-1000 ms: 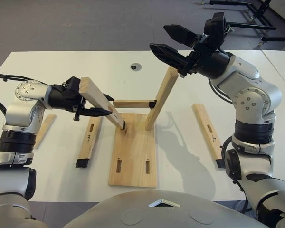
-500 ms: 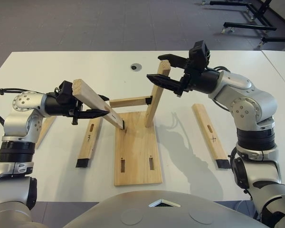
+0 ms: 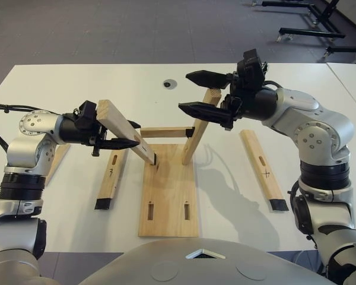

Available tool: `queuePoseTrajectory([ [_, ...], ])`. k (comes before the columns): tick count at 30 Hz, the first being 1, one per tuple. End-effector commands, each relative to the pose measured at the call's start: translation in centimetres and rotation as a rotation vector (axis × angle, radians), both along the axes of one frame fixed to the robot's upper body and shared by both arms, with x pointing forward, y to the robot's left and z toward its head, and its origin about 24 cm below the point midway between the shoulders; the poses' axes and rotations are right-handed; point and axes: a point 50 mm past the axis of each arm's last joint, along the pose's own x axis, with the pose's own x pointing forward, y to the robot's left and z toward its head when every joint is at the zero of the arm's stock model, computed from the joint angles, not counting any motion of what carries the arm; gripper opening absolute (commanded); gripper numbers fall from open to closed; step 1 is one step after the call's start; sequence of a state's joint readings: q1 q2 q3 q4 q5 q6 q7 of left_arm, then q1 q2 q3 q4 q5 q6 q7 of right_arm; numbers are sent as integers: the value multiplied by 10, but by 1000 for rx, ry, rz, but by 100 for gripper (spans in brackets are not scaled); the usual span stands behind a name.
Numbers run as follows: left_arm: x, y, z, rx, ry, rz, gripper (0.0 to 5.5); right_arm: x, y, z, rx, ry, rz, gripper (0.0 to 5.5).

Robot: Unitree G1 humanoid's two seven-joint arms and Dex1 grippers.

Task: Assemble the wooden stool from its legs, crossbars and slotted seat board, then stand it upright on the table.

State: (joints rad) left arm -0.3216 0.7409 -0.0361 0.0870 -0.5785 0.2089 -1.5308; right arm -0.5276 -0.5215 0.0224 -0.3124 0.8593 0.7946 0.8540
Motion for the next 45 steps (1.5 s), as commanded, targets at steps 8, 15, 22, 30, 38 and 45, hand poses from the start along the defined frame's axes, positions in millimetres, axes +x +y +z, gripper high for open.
queuePoseTrajectory([
  [8,-5,8,-20,47,93,39,203,1,-11,-28,-160,87,-24,479],
  [15,2,17,-28,1,113,141,203,-4,-13,-34,-190,112,14,479],
  [22,6,14,-37,50,175,153,203,-5,-12,-39,-209,127,20,479],
  [30,18,10,-48,147,222,236,203,-8,-9,-41,-218,126,39,479],
  [38,17,9,-56,199,317,245,203,-10,-7,-40,-218,119,47,479],
  [45,14,17,-67,235,355,284,203,-10,-4,-41,-218,122,56,479],
])
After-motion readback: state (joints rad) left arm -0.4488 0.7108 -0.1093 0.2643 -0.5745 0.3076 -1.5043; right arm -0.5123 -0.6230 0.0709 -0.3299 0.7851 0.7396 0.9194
